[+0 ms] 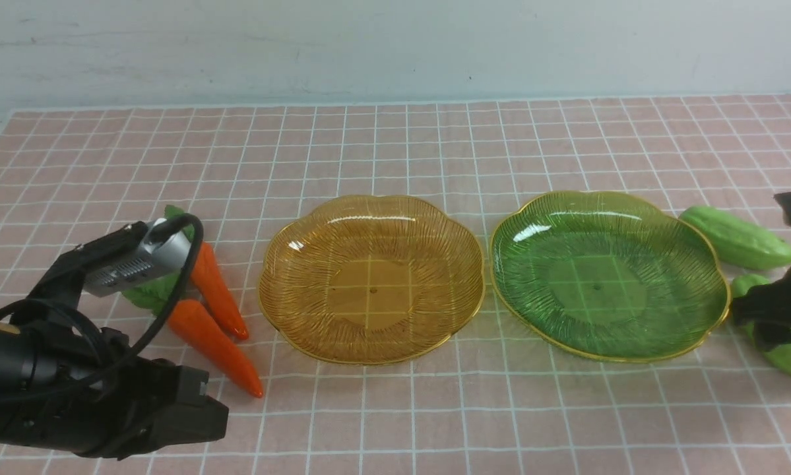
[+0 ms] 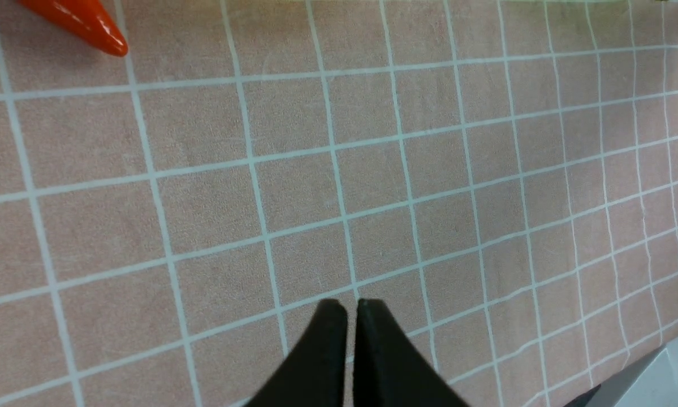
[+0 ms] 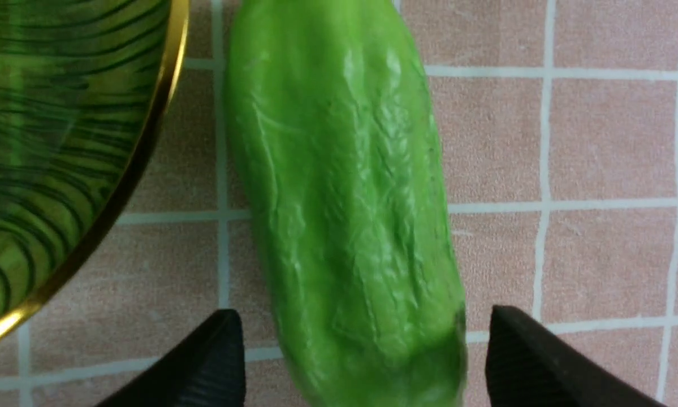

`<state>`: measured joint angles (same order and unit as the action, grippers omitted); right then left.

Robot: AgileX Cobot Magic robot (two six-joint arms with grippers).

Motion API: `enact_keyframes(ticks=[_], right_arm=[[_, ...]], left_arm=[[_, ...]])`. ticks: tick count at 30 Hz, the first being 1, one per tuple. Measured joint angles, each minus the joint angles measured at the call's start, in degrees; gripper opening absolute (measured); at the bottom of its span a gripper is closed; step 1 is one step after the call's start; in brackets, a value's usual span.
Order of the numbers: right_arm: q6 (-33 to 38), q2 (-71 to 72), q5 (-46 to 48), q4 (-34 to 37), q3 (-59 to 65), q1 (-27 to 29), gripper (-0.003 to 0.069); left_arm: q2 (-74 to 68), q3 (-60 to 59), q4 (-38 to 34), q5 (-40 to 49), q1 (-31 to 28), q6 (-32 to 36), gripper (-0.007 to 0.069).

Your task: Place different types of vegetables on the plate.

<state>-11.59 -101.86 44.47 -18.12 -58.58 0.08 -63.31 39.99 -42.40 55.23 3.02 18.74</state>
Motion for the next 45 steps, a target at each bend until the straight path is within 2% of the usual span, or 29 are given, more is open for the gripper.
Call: enact_keyframes(ticks=[4,7,11,15,18,19,20,23,26,29,33,35,40,42,45], right_arm=[[0.1,-2.3,-0.1,-0.9,0.0,0.0,0.0527],[0.2,-2.8,2.7,-1.9,-0.9,0.0,0.0378],[0.3,-2.8,11.5,-2.6,-5.9,0.1,0.0381],[0.7,-2.3,17.6,0.4,-10.9,0.1,0.0380],[2.9,-0.8,20.1,7.4,-15.1,-0.6,0.0380],[4.9,-0.1,20.3,11.2,-17.0,-1.4,0.0380],[7.8,0.3,19.6,18.1,-18.4,-2.5,0.0380],[15.8,-0.8,13.8,30.2,-19.3,-7.4,0.0380],[21.2,-4.2,8.7,34.3,-19.4,-12.5,0.0380],[22.0,-7.6,5.8,33.8,-19.4,-14.6,0.0403],[21.8,-8.8,2.5,29.7,-19.7,-14.7,0.0573],[19.1,-9.0,2.8,24.8,-21.5,-14.2,0.0664],[12.1,-10.3,5.9,13.4,-26.8,-9.3,0.0689],[11.1,-11.4,6.2,9.2,-28.9,-5.8,0.0689],[11.0,-12.8,6.2,6.7,-30.2,-2.7,0.0682]], left_arm=[[0.0,0.0,0.0,0.0,0.0,0.0,0.0011],[0.0,0.0,0.0,0.2,0.0,0.0,0.0011],[0.0,0.0,0.0,0.2,0.0,0.0,0.0011],[0.0,0.0,0.0,0.2,0.0,0.0,0.0011],[0.0,0.0,0.0,0.2,0.0,0.0,0.0011],[0.0,0.0,0.0,0.2,0.0,0.0,0.0011],[0.0,0.0,0.0,0.2,0.0,0.0,0.0011],[0.0,0.0,0.0,0.2,0.0,0.0,0.0011],[0.0,0.0,0.0,0.2,0.0,0.0,0.0011],[0.0,0.0,0.0,0.2,0.0,0.0,0.0011],[0.0,0.0,0.0,0.2,0.0,0.0,0.0011],[0.0,0.0,-0.2,0.2,0.0,0.0,0.0011],[0.0,0.0,-0.8,0.2,0.0,0.0,0.0011],[0.0,0.0,-0.8,0.2,0.0,0.0,0.0011],[0.0,0.0,-0.8,0.2,0.0,0.0,0.0011]])
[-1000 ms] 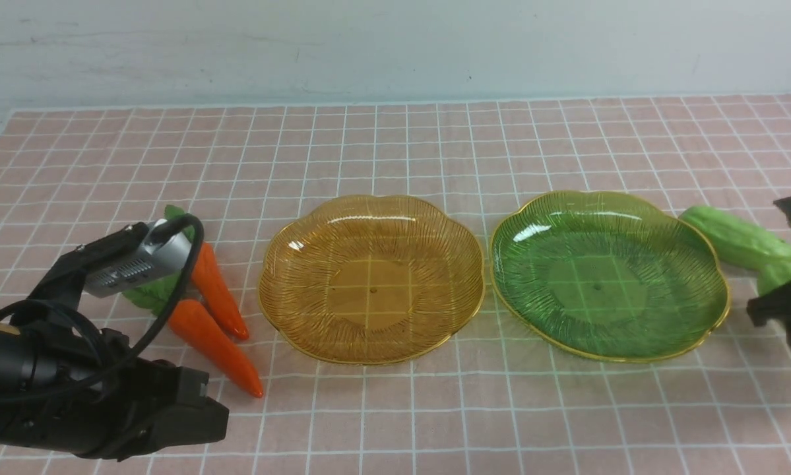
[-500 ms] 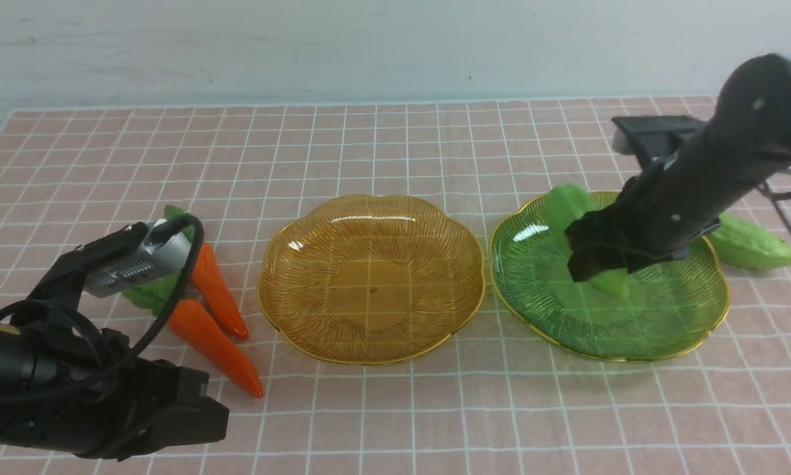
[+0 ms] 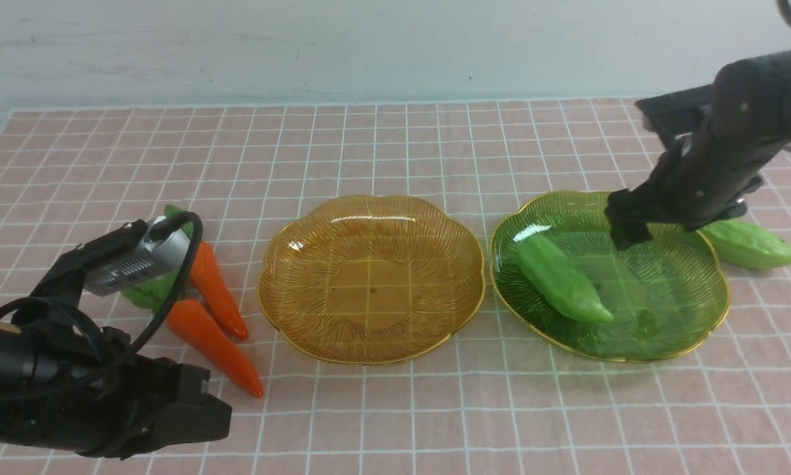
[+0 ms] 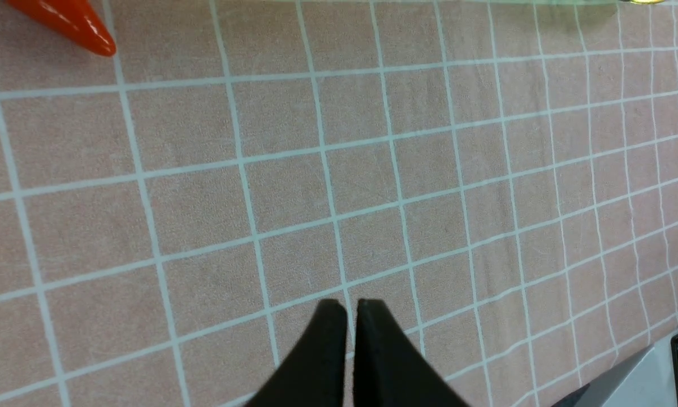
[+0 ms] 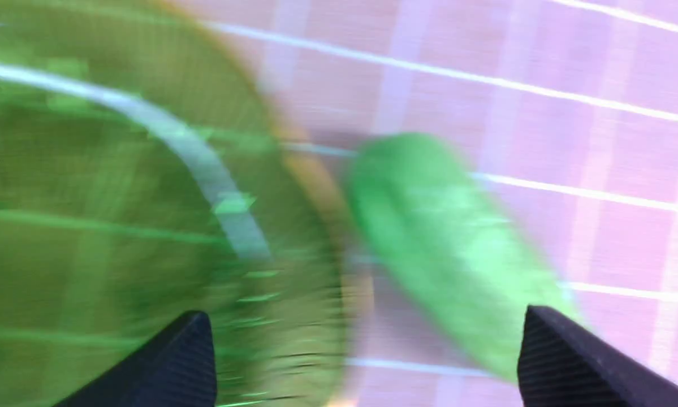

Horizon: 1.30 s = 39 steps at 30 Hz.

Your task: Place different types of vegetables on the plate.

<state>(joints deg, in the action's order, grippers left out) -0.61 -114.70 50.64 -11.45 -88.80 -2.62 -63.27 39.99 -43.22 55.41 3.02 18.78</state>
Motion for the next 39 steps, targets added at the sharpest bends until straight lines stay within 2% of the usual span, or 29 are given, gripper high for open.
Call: enact_keyframes(ticks=[8,16,18,24,31,35,39], right_arm=[[0.6,-5.4,-0.1,-5.9,-0.5,4.3,0.0615],[9.0,-9.3,-0.5,-7.0,-0.8,4.4,0.0547],[9.4,-9.4,-0.5,-7.0,-0.8,4.4,0.0517],[10.0,-9.1,1.8,-9.3,-0.8,4.4,0.0349],[10.2,-5.3,9.7,-10.2,-4.1,4.4,0.0354],[10.2,-2.1,16.9,-6.7,-9.1,4.5,0.0354],[7.5,0.9,19.3,7.9,-11.2,4.5,0.0354]], left_arm=[[0.0,0.0,0.0,0.0,0.0,0.0,0.0011],[0.0,0.0,0.0,0.0,0.0,0.0,0.0011],[0.0,0.0,0.0,0.0,0.0,0.0,0.0011],[0.0,0.0,0.0,0.0,0.0,0.0,0.0011],[0.0,0.0,0.1,0.0,0.0,0.0,0.0011],[0.0,0.0,0.2,0.0,0.0,0.0,0.0011],[0.0,0.0,0.9,-1.0,0.0,0.0,0.0025]])
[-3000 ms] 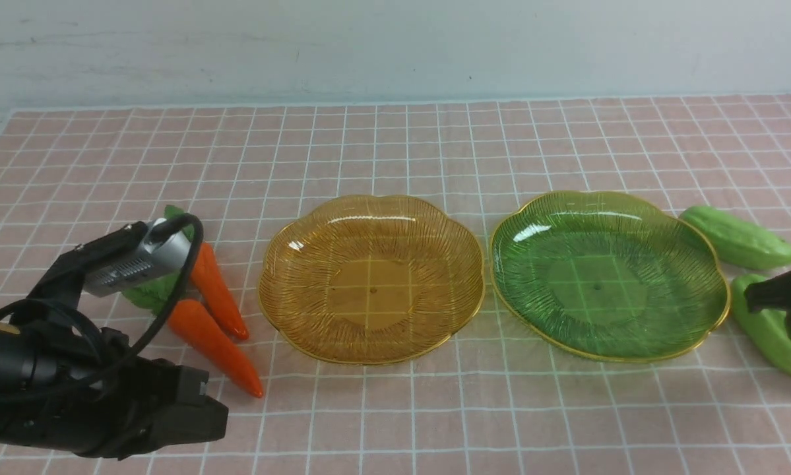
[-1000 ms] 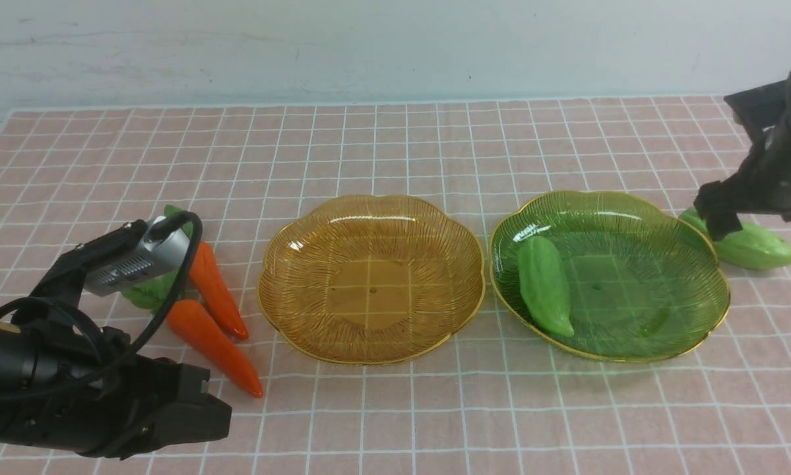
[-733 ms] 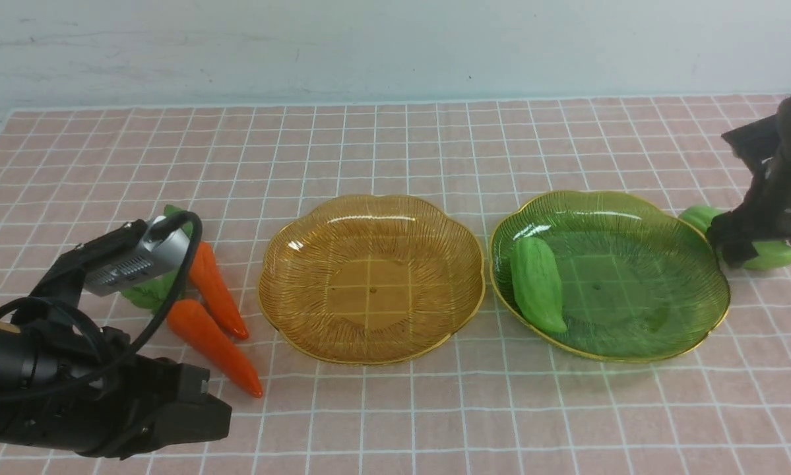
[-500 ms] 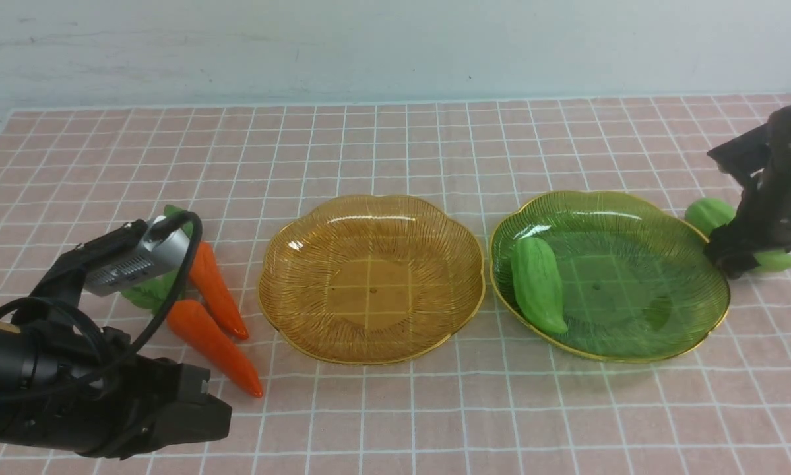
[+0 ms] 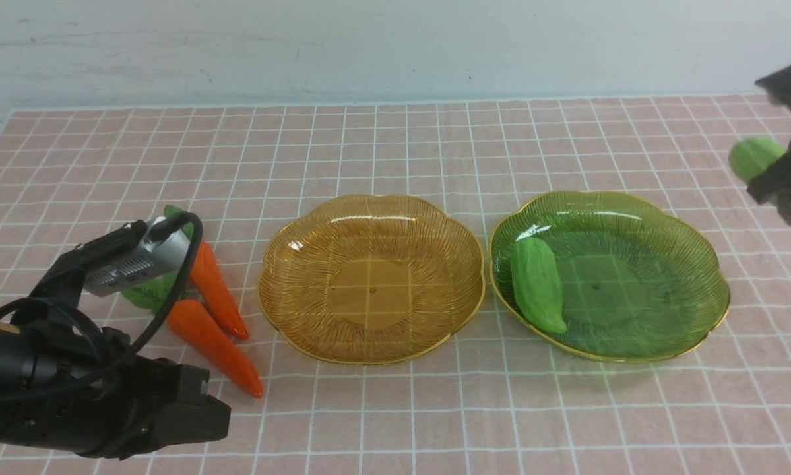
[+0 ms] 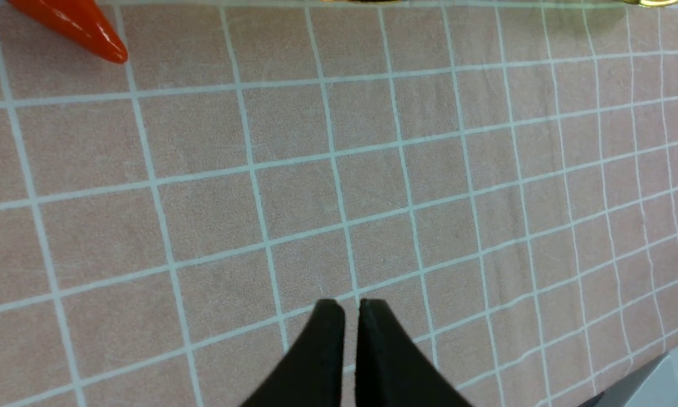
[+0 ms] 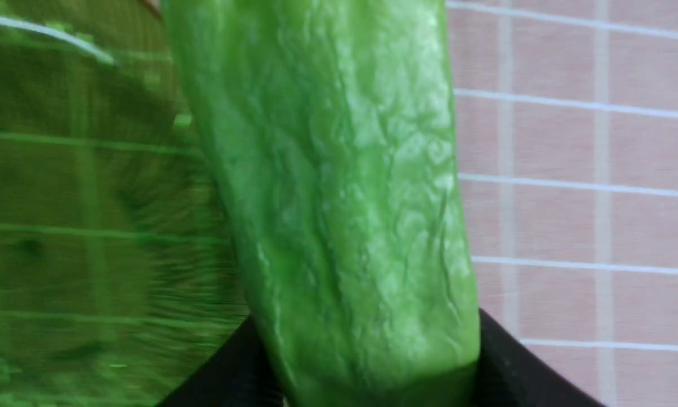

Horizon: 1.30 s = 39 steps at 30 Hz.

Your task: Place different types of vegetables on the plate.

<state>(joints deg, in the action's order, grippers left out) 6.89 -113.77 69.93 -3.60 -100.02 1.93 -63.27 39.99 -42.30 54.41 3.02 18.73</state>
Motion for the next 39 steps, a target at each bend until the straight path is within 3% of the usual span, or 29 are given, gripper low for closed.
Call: enact_keyframes(ticks=[5,9,15,17,24,39], right_arm=[[-2.9,-0.1,0.4,14.8,4.2,-3.2,0.0354],[-3.5,-1.4,0.4,13.6,8.1,-8.7,0.0365],[-11.6,-3.3,0.3,5.6,9.3,-14.1,0.0641],[-12.8,-2.2,0.3,5.0,9.4,-14.2,0.0681],[-10.0,6.6,0.4,10.2,9.4,-14.2,0.0679],[-9.1,7.2,0.5,10.2,9.4,-14.2,0.0599]], left_arm=[[0.0,0.0,3.1,-3.2,0.0,-0.7,0.0103],[0.0,0.0,4.4,-5.5,0.0,-1.9,0.0242],[-2.2,0.0,5.4,-10.3,0.0,-4.8,0.0426],[-3.9,0.0,7.0,-11.9,0.0,-6.6,0.0456],[-16.8,2.5,11.7,-21.5,-2.7,-18.4,0.0472],[-35.7,13.9,7.6,-25.1,-2.7,-19.2,0.0472]])
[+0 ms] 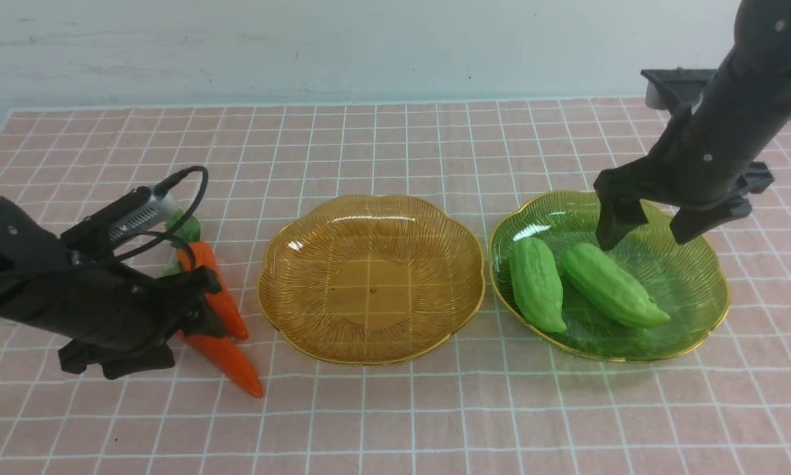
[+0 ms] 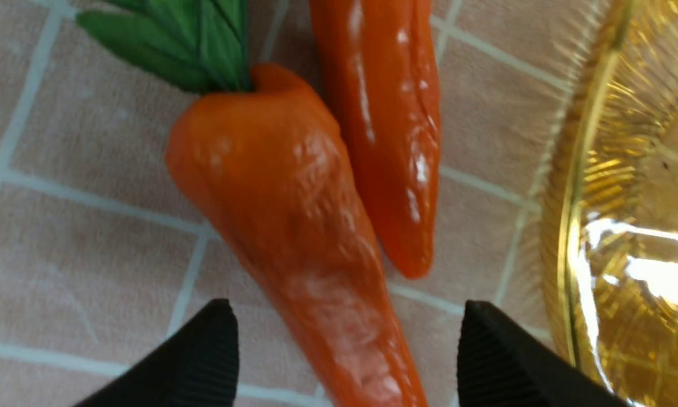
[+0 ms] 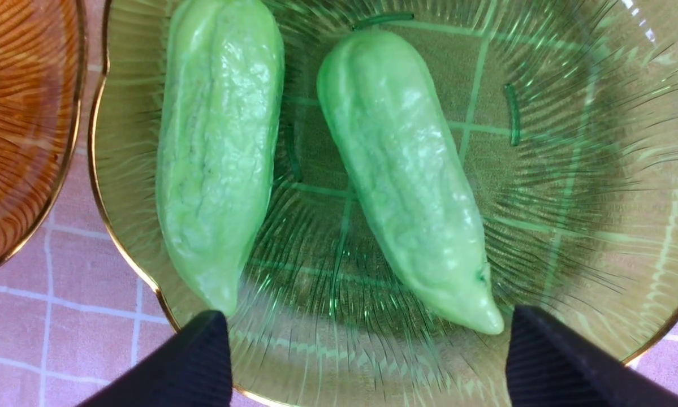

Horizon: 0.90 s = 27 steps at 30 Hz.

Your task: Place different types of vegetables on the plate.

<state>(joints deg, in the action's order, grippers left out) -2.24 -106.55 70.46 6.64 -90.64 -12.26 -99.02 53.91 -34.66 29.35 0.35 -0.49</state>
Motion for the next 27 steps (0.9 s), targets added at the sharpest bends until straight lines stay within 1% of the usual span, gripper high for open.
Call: enact_keyframes(ticks=[10,14,18,21,23,27], right_arm=[[0.0,-0.4,0.0,0.0,0.0,0.0,0.0589],[0.6,-0.4,0.1,0.0,0.0,0.0,0.0589],[0.7,-0.4,0.1,0.0,0.0,0.0,0.0589],[0.7,-0.4,0.1,0.0,0.0,0.0,0.0589],[0.7,-0.4,0.1,0.0,0.0,0.0,0.0589],[0.7,-0.4,0.2,0.0,0.0,0.0,0.0589]], left_arm=[[-2.6,0.5,0.5,-0.6,0.0,0.5,0.0471],[-3.5,0.5,1.8,-0.9,0.0,0.8,0.0449],[-4.2,0.9,3.5,-1.4,0.0,1.0,0.0374],[-4.5,0.9,4.0,-1.4,0.0,1.0,0.0275],[-4.5,0.9,4.0,-1.4,0.0,1.0,0.0239],[-3.9,1.0,4.2,-0.2,-0.1,1.6,0.0199]])
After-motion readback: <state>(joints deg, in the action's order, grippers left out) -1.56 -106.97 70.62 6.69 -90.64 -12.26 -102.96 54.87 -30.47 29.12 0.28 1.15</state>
